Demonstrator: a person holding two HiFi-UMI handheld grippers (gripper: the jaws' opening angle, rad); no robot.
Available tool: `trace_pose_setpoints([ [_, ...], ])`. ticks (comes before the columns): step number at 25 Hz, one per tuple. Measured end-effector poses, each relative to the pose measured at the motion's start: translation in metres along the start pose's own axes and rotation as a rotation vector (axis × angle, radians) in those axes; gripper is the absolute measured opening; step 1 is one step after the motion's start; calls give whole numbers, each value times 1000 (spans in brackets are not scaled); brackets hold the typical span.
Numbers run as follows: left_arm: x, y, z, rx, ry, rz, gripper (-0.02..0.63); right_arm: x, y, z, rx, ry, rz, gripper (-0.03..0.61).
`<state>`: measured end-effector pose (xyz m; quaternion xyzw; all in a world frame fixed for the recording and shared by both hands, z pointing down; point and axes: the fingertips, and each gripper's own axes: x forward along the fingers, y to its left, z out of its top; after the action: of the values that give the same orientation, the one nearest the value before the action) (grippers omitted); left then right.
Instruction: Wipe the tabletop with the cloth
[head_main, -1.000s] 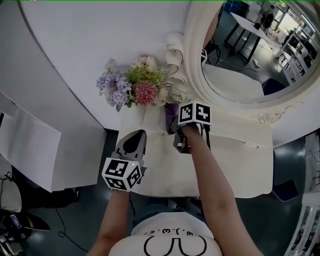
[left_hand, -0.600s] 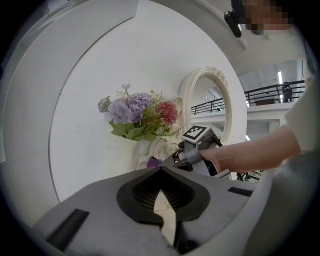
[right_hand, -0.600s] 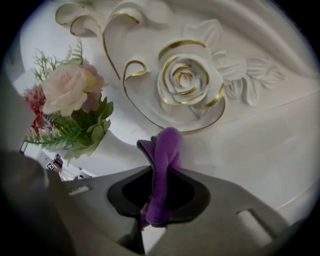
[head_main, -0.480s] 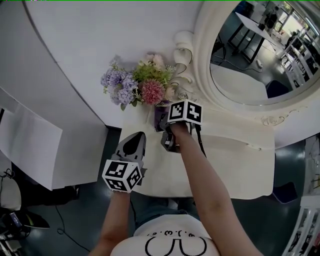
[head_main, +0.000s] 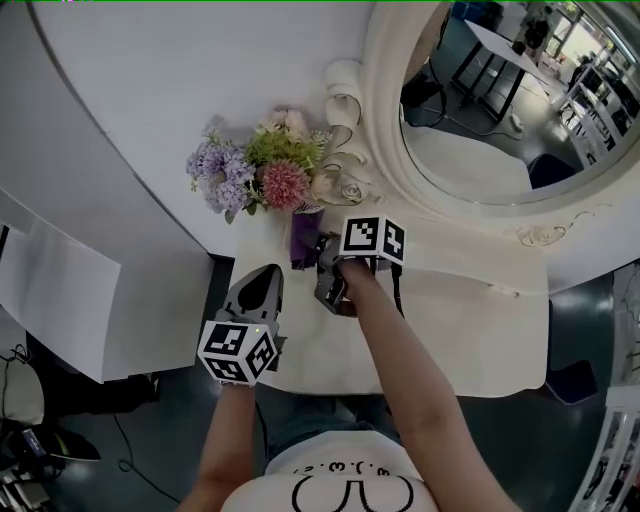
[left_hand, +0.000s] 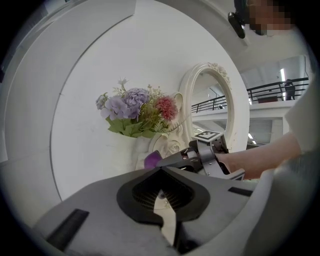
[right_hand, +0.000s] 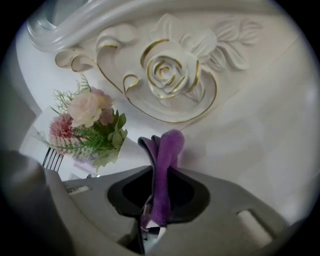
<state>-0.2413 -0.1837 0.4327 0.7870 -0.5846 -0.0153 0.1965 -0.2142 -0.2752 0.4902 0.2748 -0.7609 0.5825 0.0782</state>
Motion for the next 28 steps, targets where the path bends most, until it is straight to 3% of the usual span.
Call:
trace_pose_setpoints([
  [6, 16, -42, -9, 19, 22, -37, -3, -62, -12, -4, -72, -5, 28, 67],
  [14, 40, -127, -25, 40, 37, -95, -3, -187, -60, 6, -131, -94, -13, 69],
  [23, 62, -228, -43, 84, 50, -169, -3, -308, -122, 8, -78, -230, -51, 69],
  [28, 72, -277, -50, 120, 57, -204, -3, -360, -153, 9, -129, -302, -138, 70],
])
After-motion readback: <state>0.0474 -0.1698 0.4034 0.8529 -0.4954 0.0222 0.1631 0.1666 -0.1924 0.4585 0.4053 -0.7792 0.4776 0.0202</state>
